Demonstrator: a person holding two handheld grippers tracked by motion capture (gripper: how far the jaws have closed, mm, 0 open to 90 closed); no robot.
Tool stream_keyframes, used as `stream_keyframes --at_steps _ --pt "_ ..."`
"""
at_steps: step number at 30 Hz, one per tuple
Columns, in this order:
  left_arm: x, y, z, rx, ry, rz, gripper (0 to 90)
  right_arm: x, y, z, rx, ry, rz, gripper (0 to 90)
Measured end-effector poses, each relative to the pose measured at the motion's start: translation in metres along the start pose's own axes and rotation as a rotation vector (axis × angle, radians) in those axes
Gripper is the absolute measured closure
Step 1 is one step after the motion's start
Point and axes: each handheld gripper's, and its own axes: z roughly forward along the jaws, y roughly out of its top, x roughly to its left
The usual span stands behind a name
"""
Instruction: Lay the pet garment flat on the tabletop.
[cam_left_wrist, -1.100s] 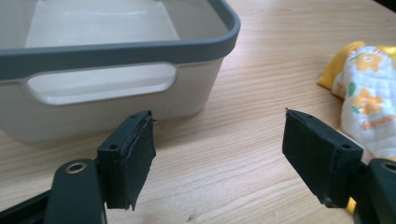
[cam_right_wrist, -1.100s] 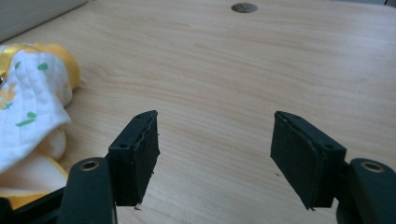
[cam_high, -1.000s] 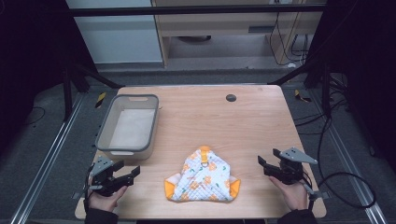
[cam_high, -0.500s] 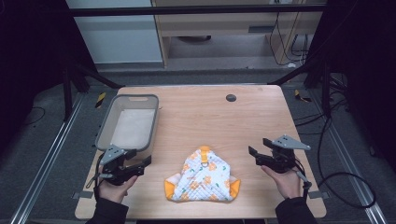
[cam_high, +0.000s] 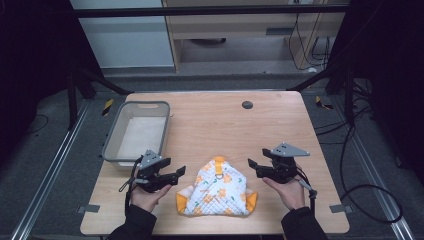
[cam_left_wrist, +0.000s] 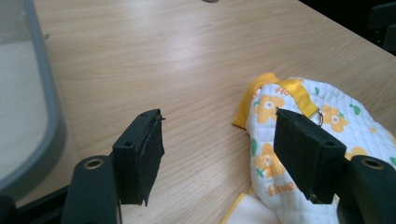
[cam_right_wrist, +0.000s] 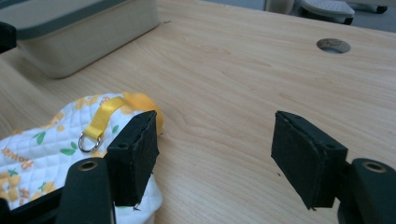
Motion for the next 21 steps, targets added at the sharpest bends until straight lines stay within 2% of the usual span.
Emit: stream_keyframes --at_steps 5,13,21 --pt "-0.006 -0.003 0.013 0.029 -0.019 0.002 32.7 0.004 -0.009 0.007 0.026 0.025 0.0 32.2" --pt "-0.02 -0.012 0.042 0.109 -0.049 0.032 32.9 0.012 -0.023 0.019 0.095 0.067 -0.015 33.6" --pt "-0.023 -0.018 0.057 0.151 -0.068 0.039 32.8 0.02 -0.026 0.029 0.123 0.114 -0.03 35.9"
